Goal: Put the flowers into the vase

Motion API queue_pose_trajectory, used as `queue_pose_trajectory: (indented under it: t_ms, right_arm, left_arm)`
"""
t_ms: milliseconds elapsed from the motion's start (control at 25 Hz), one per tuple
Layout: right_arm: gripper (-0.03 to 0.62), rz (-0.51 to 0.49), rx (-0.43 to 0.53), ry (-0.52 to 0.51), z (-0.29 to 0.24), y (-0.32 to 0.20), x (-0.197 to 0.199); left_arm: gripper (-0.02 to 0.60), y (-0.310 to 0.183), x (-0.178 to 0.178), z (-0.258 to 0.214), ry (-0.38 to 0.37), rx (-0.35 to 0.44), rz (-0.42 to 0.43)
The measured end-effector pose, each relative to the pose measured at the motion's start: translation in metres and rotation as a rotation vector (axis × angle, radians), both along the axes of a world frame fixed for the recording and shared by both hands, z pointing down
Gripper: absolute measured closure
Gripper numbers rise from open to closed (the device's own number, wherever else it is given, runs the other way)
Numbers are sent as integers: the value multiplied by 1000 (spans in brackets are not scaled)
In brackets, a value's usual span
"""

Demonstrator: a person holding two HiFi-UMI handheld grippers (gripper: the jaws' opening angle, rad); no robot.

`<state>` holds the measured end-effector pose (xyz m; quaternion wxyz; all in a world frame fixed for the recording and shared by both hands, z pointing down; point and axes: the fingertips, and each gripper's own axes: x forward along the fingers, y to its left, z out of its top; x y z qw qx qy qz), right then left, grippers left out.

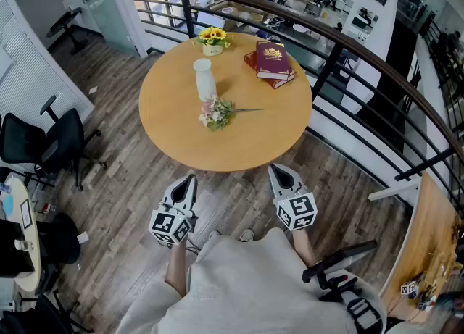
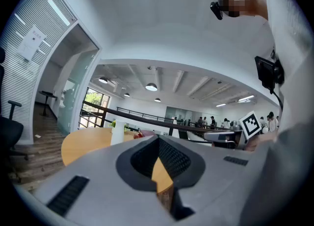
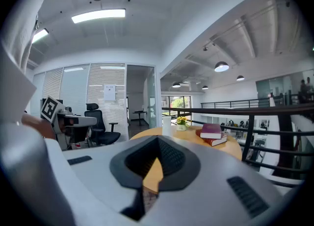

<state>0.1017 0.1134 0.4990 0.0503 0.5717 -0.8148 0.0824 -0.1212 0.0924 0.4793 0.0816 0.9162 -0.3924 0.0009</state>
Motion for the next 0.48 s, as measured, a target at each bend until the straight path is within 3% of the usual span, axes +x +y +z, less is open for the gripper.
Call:
queue_pose_trajectory:
  t_ms: [480]
  right_arm:
    - [586, -2, -17, -6, 7, 15, -5]
  left_arm:
    - [575, 11, 4, 4, -17, -12, 25]
